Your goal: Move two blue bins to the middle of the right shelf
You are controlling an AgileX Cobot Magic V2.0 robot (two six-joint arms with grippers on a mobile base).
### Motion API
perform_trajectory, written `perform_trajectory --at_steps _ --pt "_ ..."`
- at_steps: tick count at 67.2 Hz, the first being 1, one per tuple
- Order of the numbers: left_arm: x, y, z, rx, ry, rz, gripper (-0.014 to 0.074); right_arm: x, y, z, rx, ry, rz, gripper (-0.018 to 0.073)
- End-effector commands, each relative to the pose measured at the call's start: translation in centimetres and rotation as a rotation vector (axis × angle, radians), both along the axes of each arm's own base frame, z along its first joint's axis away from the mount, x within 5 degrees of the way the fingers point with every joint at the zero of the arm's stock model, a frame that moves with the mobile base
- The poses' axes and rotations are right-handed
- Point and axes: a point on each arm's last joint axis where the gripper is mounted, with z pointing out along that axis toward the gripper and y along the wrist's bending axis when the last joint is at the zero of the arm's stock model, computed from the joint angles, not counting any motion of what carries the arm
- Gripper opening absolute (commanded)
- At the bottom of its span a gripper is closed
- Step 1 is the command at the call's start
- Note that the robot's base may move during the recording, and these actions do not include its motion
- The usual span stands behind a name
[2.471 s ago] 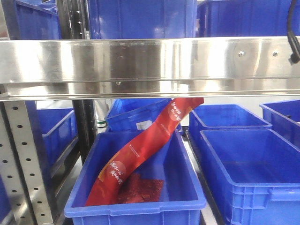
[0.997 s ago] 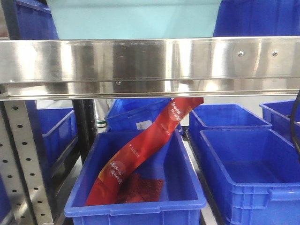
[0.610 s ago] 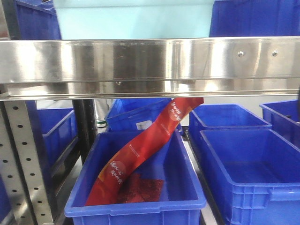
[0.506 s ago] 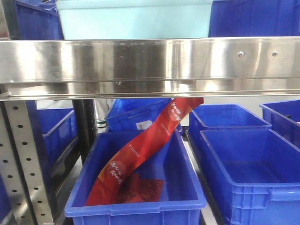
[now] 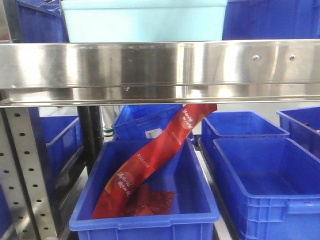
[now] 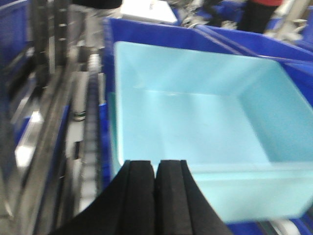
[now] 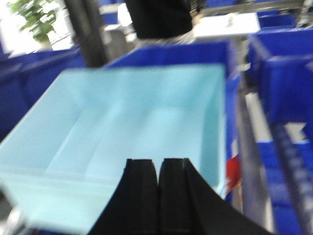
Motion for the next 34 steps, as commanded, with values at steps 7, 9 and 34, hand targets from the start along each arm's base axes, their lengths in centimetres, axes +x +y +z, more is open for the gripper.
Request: perform_trajectory --at_steps 7,9,34 --pt "-4.4 1.1 -3.8 -0.072 -0.036 -0.078 -0.0111 -3.8 -0.6 -4.3 -0.007 -0.01 0.153 -0.0166" --pt "-5.1 1.4 -4.7 -0.078 -0.016 -0.076 -0.0111 -4.6 -0.9 -4.8 -0.007 -0.006 0.161 -0.0166" --pt "-13.2 5.2 -8.7 -0.091 -0.072 -0.085 -0.0111 -13.3 -5.6 -9.0 0.001 -0.017 0.172 -0.0166"
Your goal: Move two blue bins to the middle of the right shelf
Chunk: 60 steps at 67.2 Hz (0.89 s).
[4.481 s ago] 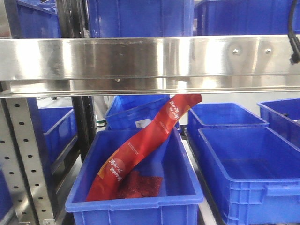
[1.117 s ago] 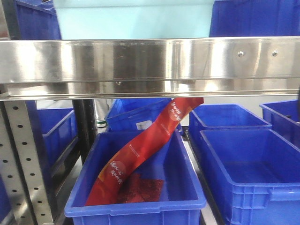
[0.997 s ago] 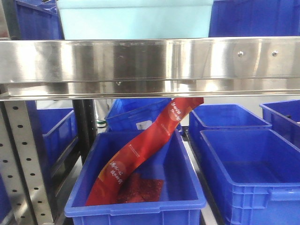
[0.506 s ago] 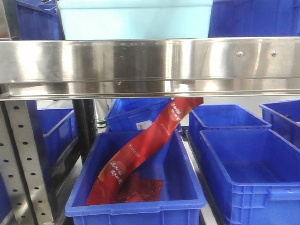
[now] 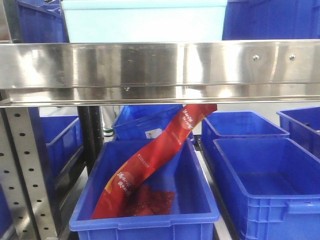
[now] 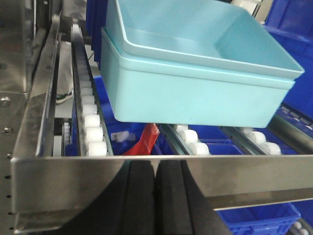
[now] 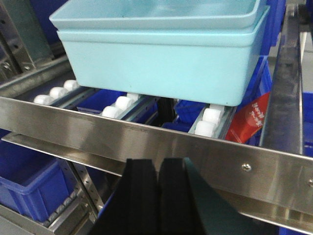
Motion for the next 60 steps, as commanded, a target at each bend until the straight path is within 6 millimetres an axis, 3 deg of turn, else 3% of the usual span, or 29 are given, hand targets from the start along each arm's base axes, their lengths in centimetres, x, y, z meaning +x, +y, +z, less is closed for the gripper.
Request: perform_trajectory --at_steps 1,17,31,60 --pt "-1.5 0.6 0.4 -0.018 -0.063 -0.012 -0.0111 -1.6 -0.7 0.5 0.017 -0.07 0.021 -0.0166" --pt "-5.2 2.3 2.7 -0.099 -0.236 -0.012 -0.0111 -5.7 -2.8 3.4 0.12 -0.258 0.033 -0.0166" --pt "-6.4 2.9 3.3 -0.125 -0.292 -0.012 -0.0111 -8.0 -3.5 5.1 0.198 -0.396 0.089 -0.0166" --pt "-6.4 2.9 3.3 -0.125 -0.292 -0.012 -0.0111 -8.1 -3.6 4.8 0.194 -0.389 0.083 -0.0166"
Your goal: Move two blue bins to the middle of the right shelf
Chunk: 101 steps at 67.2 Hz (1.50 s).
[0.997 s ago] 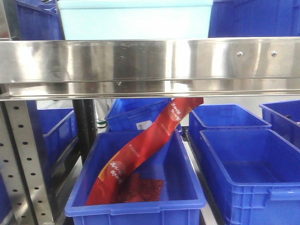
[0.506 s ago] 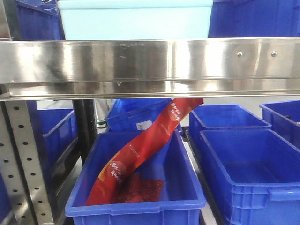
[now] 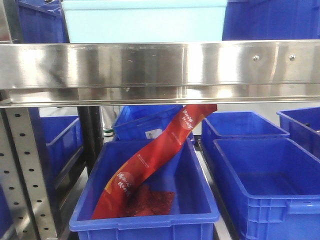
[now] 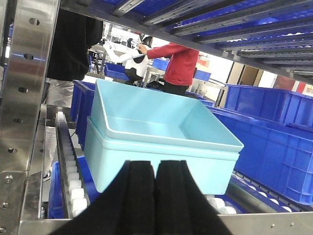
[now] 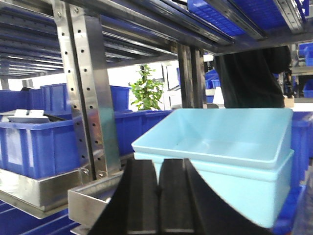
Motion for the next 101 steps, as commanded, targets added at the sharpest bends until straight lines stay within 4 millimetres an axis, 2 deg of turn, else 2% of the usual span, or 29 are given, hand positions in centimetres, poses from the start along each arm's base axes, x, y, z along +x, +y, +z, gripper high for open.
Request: perform_trajectory --at_steps 1,5,20,37,44,51,61,101 --pt "-0.2 0.0 0.2 0.0 -0.026 -0.011 -0.0111 0.0 -0.1 -0.5 -0.023 0.007 -0.013 -0.0166" --pt "-0.2 0.0 0.2 0.0 -0.026 -0.011 -0.0111 0.1 -0.2 -1.0 -0.036 0.015 -0.028 -0.0166" --pt "-0.2 0.0 0.2 0.0 -0.026 -0.011 -0.0111 0.0 -2.6 -3.4 -0.228 -0.076 -0.306 -0.0166" --pt "-0.2 0.0 0.2 0.0 -0.026 -0.011 -0.0111 -1.1 -5.3 -8.5 -0.232 0.132 -0.55 -0.0166" --pt "-0.2 0.0 0.2 0.0 -0.026 -0.011 -0.0111 -1.8 -5.7 -9.9 -0.224 0.132 -0.591 -0.0166" --pt "-0.2 0.0 0.2 0.0 -0.026 -0.011 -0.0111 -2.3 -5.7 -12.5 -0.168 0.176 -0.585 -0.0166" --pt "-0.2 0.0 0.2 0.0 -0.026 -0.011 -0.0111 -3.0 -5.8 -15.1 -0.2 0.149 -0.592 -0.0166" --pt "-0.2 0.0 0.3 -0.002 -0.029 -0.009 -0.0111 -3.1 -5.5 -15.5 -0.251 0.138 -0.544 -0.0166"
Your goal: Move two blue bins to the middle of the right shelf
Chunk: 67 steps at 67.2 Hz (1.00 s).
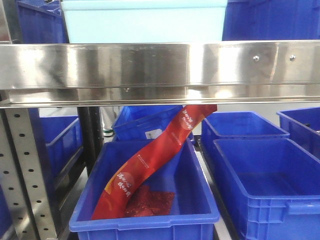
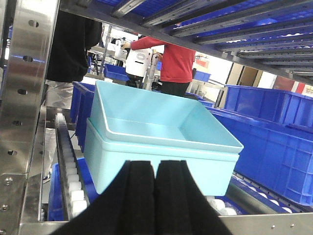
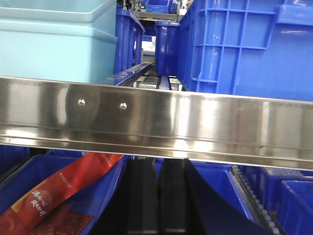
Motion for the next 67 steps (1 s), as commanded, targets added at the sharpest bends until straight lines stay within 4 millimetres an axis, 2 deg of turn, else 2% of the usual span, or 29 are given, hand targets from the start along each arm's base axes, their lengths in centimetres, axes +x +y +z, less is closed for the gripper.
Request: perform_trajectory --at_steps 1,54,67 --pt "-0.2 0.0 0.2 -0.002 -0.025 -0.01 -0.0111 0.0 0.0 0.1 0.004 -0.018 -0.005 -0.0166" --pt "-0.2 0.0 0.2 0.001 -0.023 -0.006 -0.0111 0.0 0.0 0.1 0.004 -0.018 -0.003 -0.0166" --pt "-1.2 1.4 -1.8 0.22 -0.123 0.131 -0.0111 0.0 0.0 0.1 0.004 -0.018 -0.003 -0.0166"
